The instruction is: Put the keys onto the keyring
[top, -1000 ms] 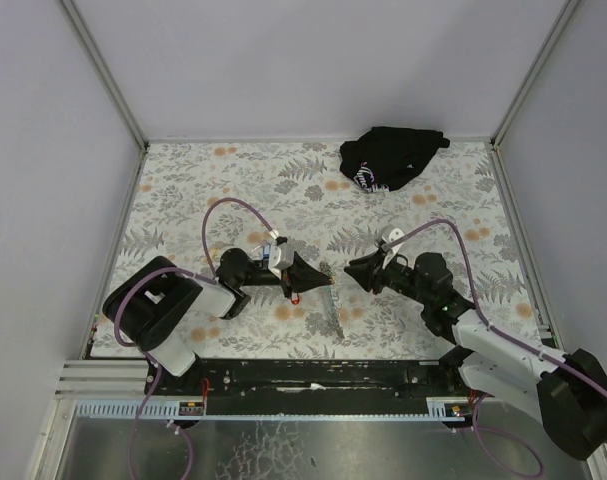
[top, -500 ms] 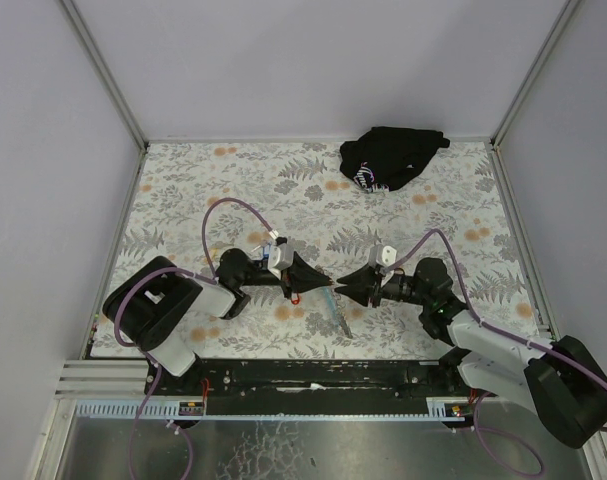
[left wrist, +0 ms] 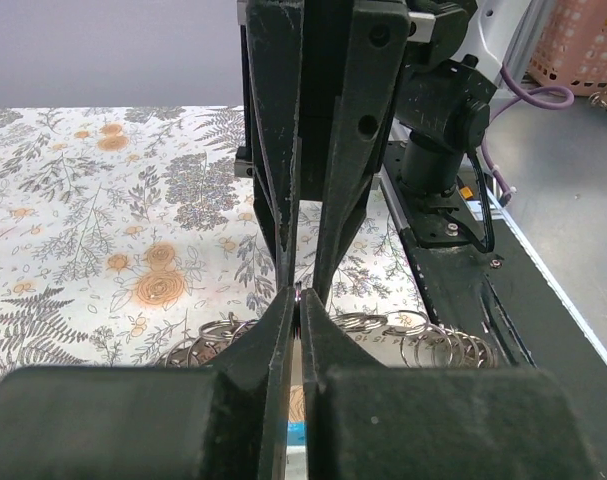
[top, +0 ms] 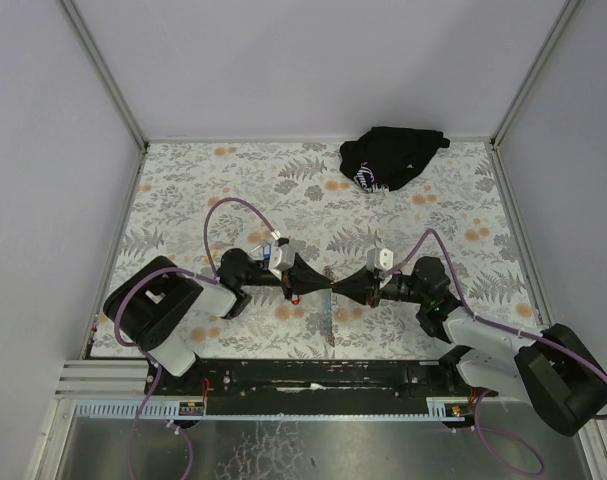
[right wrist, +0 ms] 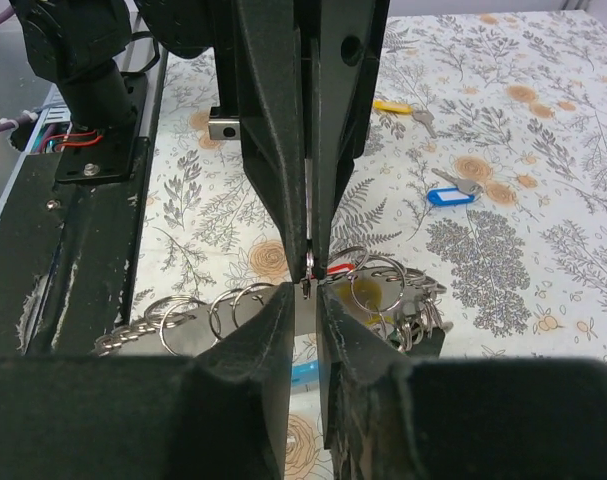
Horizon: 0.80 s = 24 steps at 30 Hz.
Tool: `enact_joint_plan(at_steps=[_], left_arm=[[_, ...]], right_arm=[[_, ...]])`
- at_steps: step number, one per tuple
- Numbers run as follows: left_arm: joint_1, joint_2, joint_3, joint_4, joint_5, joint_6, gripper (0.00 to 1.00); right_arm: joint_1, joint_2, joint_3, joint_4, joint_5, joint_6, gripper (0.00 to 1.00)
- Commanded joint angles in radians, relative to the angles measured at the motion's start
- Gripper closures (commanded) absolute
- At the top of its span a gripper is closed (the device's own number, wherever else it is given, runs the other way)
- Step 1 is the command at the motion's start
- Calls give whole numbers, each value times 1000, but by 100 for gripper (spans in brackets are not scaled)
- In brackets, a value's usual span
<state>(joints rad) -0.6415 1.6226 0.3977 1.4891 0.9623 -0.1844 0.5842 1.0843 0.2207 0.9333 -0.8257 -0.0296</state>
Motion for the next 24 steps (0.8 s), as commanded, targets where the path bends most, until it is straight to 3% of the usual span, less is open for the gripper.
enact_joint_plan(at_steps=[1,10,14,20,24], left_arm=[[-8,6,30,106,19,-8,100],[-9,17,34,96,47,-3,100],[-7,-15,36,-28,38,76,90],[-7,-126,69,-402,2,296,73],[-8,-151,78,-470,-7,343,67]], right_arm=[[-3,16,13,86,-9,-24,81],[-3,9,38,40,3,-34,100],[-3,-44,115,-221,37,-93,100],[-1,-117,264,-666,149,-210,100],[9,-80,390,-898,191,-238,100]])
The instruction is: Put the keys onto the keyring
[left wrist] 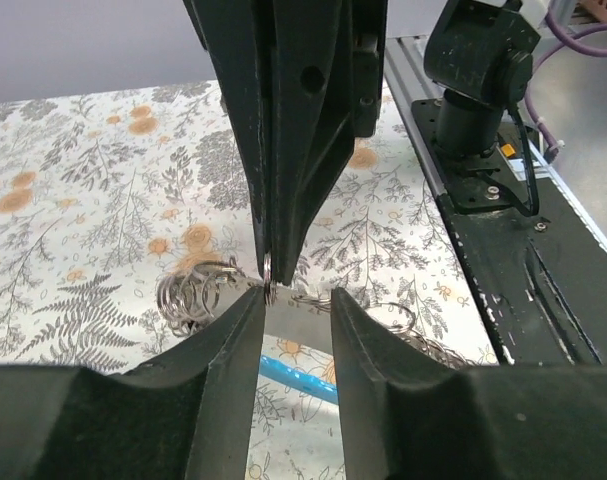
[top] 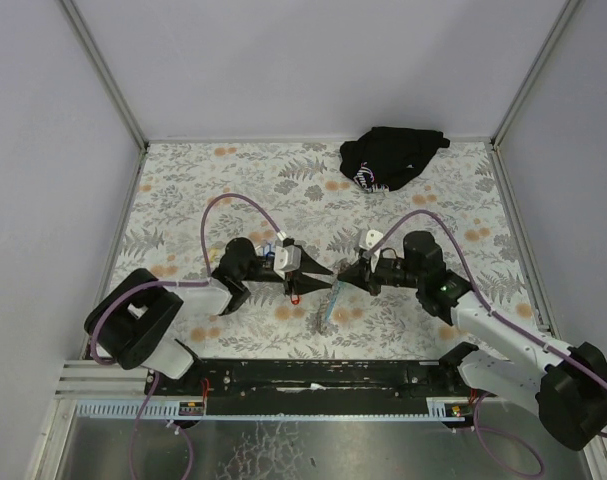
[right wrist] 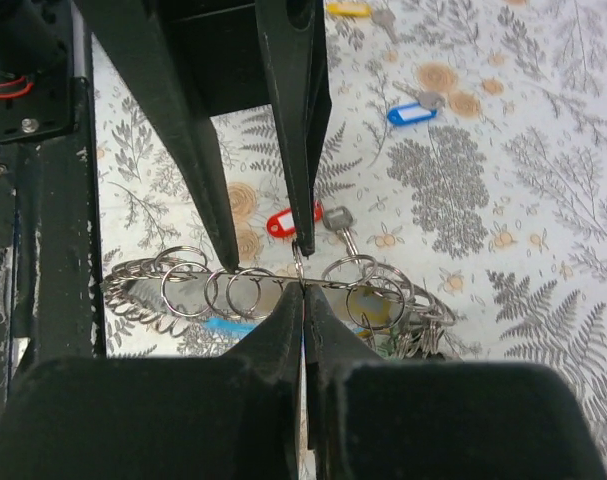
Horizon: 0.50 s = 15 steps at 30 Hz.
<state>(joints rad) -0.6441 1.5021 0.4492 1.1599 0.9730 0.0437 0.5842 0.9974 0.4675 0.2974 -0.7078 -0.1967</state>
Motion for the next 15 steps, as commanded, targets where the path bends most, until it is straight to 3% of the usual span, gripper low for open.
enact_joint_plan(at_steps=[1,8,15], left_arm=[[-4,-35,27,-146,-19,119,67],[-5,-51,18,-160,-48,133,65],[-5,-14,-7,-29,-42,62,64]], right_arm=[[19,24,181,-336,89,-83,100],[117,145,418,-704,280,-187,100],[193,257,568,-876,409,-231,100]])
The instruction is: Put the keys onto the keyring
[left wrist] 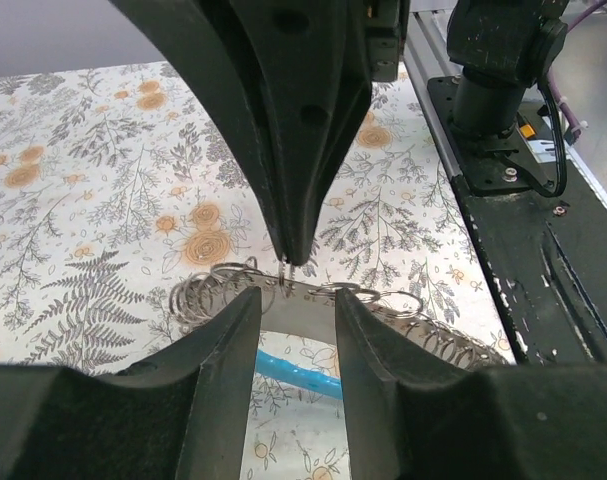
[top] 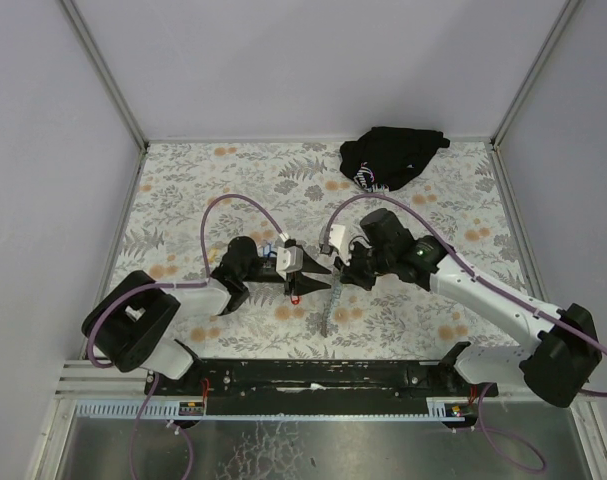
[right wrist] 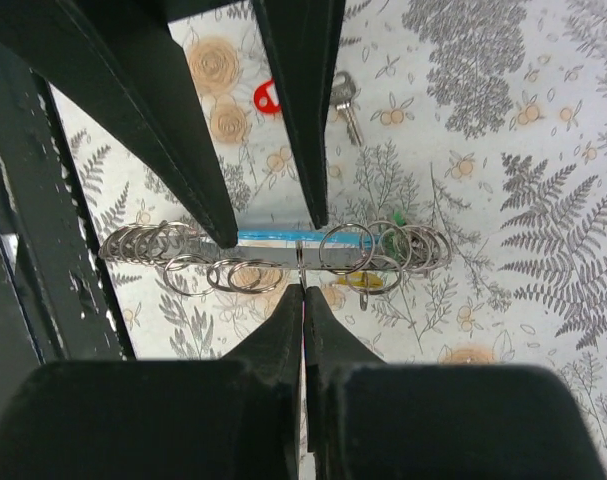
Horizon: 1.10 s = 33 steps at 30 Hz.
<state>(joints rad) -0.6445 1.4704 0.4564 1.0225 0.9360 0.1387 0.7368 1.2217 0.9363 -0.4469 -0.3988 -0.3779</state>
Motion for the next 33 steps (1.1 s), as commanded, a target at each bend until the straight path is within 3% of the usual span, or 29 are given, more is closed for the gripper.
enact_joint_plan(at_steps=[1,6,20,33], left_arm=[[-4,28,-17,140,-2,-53,64],[-6,96,-27,276,4,-138,65],[-21,194,-25,429,-43,-232,73],[-30,211,-12,395,-51,-212,82]], right_arm=[[47,47,111,-142,111,-53,100],[63,92,156,-182,133,-68,100],[83,107,176,-166,118,-74,100],[95,114,177,-159,118,-75,100]])
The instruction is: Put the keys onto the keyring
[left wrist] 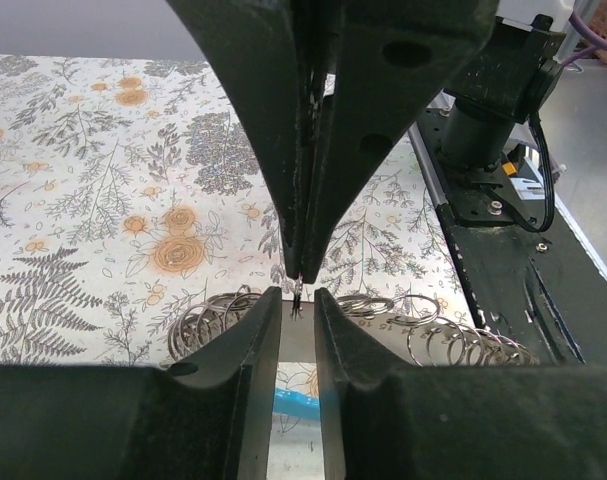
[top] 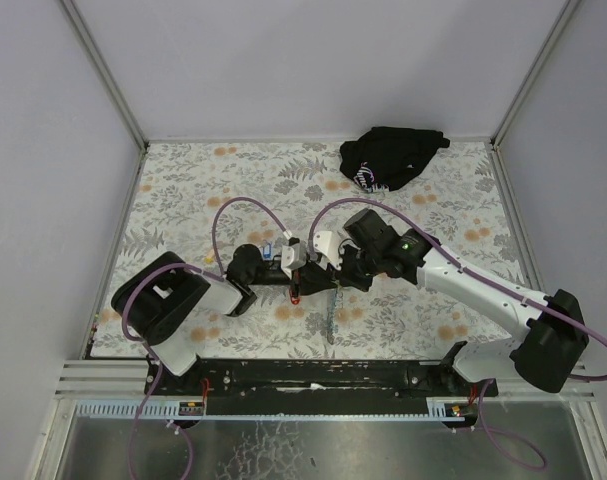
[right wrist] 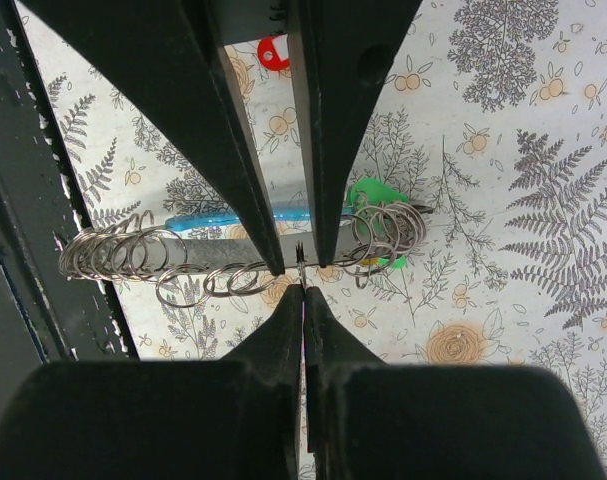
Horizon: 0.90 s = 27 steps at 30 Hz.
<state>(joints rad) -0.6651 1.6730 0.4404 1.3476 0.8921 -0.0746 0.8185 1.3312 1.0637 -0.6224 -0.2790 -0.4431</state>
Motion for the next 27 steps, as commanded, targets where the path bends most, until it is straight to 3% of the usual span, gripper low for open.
enact_joint_plan(at_steps=[1,7,9,11,15,27], left_arm=[[-11,9,4,66,-6,1,84],[-16,8,9,34,-5,24,100],[-16,5,4,40,-5,26,100],[-16,10,-2,66,-12,10,100],[-13,49,-26,221,-41,-69,100],[-10,32,-29,252,-42,-113,100]], right_arm=[[14,6,50,16,-2,-8,100],[19,2,51,22,-5,-8,100],[19,-16,39,39,-12,-9,98],[18,-55,10,77,-15,-1,86],[16,-168,-101,203,-11,16,74],[-149,-430,-483,677,-172,139,70]])
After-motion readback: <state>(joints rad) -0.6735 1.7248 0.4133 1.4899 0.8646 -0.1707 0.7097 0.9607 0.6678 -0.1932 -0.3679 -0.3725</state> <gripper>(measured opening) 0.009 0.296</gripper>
